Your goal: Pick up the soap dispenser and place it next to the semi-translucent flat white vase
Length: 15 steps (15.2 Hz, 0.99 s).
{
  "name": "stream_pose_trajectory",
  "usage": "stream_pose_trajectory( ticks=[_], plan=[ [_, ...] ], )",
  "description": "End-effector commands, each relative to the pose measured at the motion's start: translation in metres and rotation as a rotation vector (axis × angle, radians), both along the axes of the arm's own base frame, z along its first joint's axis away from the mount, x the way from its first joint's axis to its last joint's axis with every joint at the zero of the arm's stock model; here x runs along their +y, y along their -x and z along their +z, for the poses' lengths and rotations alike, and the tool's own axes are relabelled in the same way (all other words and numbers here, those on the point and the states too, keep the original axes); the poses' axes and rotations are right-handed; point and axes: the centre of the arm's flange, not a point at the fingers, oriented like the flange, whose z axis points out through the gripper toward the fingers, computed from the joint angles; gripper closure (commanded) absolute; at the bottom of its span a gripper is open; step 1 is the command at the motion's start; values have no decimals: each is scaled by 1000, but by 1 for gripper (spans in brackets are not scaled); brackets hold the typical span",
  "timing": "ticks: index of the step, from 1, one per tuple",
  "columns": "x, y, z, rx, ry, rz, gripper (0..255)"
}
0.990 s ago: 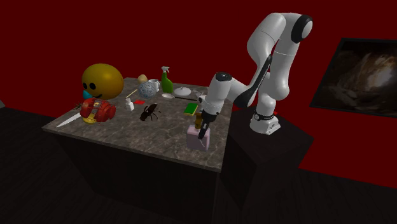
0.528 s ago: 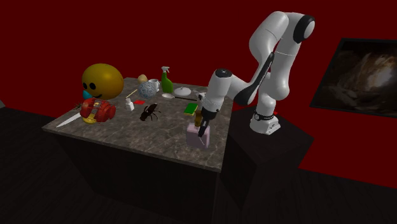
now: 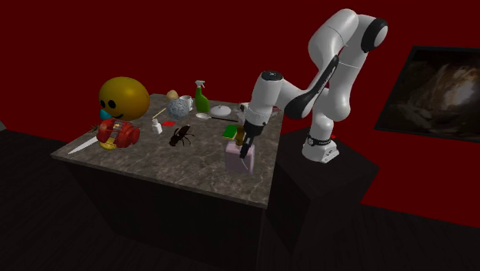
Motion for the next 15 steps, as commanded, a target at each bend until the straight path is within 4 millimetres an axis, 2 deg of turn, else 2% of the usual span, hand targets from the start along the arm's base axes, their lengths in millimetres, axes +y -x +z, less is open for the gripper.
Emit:
stream_pose_trajectory(
  ticks=[1, 15],
  plan=[
    [-1, 0, 11, 0, 0, 0, 255],
    [-1, 0, 85, 0, 0, 0, 255]
  ],
)
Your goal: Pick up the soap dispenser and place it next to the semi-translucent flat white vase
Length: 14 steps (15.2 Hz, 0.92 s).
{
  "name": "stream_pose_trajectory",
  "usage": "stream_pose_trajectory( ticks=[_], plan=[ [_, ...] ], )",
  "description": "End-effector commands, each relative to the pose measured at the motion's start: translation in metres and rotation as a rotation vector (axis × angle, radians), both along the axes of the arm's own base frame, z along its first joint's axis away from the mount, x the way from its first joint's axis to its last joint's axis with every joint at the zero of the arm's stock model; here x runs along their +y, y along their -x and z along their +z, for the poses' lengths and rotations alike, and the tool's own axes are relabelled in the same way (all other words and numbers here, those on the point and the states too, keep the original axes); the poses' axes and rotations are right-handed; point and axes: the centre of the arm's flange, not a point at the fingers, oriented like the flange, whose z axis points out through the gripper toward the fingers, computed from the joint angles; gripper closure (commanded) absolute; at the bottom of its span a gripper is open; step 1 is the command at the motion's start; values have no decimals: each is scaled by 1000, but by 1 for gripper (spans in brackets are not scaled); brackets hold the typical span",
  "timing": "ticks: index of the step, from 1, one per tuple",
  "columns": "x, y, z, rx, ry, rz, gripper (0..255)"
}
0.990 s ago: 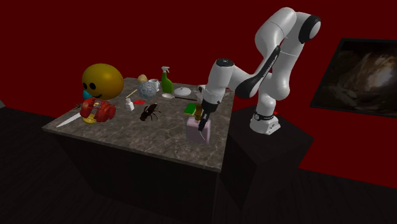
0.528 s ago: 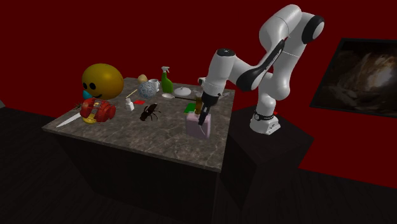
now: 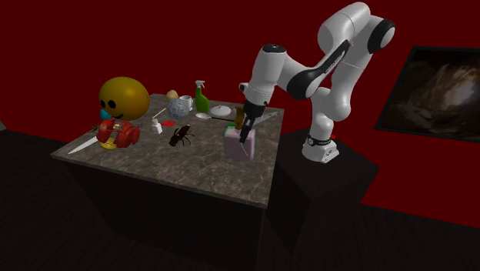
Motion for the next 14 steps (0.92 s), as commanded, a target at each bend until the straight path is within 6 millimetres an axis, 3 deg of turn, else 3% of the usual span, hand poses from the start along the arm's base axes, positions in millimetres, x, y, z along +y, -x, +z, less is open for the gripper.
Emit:
stream_pose_trajectory(
  ticks=[1, 14],
  plan=[
    [1, 1, 11, 0, 0, 0, 255],
    [1, 1, 79, 0, 0, 0, 255]
  ],
)
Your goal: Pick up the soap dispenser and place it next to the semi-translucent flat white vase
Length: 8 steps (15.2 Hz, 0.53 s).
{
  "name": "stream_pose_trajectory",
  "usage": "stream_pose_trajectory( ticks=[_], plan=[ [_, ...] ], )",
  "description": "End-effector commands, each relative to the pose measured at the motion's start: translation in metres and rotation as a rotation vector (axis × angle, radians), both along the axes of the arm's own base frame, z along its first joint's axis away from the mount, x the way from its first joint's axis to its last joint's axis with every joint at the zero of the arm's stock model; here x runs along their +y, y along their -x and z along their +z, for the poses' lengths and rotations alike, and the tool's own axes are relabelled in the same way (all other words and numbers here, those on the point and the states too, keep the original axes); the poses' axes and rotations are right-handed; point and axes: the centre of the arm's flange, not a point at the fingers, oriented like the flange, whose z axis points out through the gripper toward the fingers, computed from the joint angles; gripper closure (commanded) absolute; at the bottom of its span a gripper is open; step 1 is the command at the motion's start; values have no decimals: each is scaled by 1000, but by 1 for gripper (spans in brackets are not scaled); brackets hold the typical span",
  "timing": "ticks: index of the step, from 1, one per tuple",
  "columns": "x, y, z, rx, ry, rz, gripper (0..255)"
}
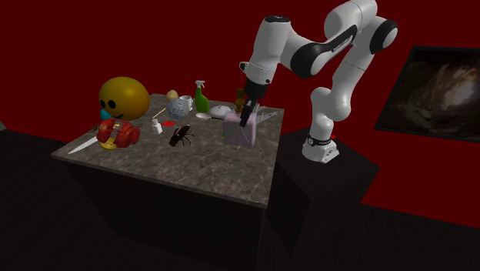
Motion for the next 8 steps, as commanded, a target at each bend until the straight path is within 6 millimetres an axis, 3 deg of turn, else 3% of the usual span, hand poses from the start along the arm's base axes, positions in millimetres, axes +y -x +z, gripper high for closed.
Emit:
stream_pose_trajectory(
  ticks=[1, 8],
  plan=[
    [0, 0, 11, 0, 0, 0, 255],
    [0, 0, 48, 0, 0, 0, 255]
  ],
)
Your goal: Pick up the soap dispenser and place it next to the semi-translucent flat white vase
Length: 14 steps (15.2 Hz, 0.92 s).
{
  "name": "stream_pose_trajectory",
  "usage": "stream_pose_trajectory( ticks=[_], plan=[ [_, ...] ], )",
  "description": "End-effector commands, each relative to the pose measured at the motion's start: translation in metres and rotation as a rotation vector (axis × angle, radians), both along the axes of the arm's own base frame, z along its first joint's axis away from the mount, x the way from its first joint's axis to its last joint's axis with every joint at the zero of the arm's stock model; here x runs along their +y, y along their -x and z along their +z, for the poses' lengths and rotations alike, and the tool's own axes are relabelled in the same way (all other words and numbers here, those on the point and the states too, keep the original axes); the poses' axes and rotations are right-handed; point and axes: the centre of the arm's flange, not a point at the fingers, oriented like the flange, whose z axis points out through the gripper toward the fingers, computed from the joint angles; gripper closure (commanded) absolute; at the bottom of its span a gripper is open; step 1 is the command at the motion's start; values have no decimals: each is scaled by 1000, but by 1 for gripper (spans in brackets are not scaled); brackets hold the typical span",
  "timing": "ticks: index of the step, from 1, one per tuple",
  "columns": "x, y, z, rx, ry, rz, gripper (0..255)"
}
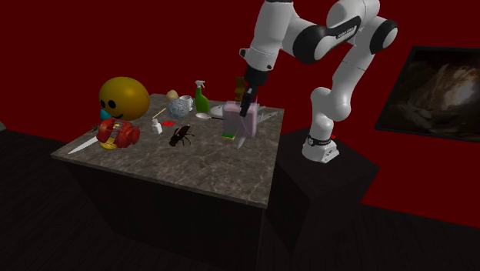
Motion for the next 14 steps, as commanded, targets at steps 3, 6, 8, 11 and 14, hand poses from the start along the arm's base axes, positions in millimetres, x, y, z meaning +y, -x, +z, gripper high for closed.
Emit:
stream_pose_trajectory(
  ticks=[3, 6, 8, 11, 14],
  plan=[
    [-1, 0, 21, 0, 0, 0, 255],
    [-1, 0, 37, 0, 0, 0, 255],
    [-1, 0, 48, 0, 0, 0, 255],
    [-26, 8, 46, 0, 0, 0, 255],
    [-63, 20, 38, 0, 0, 0, 255]
  ],
)
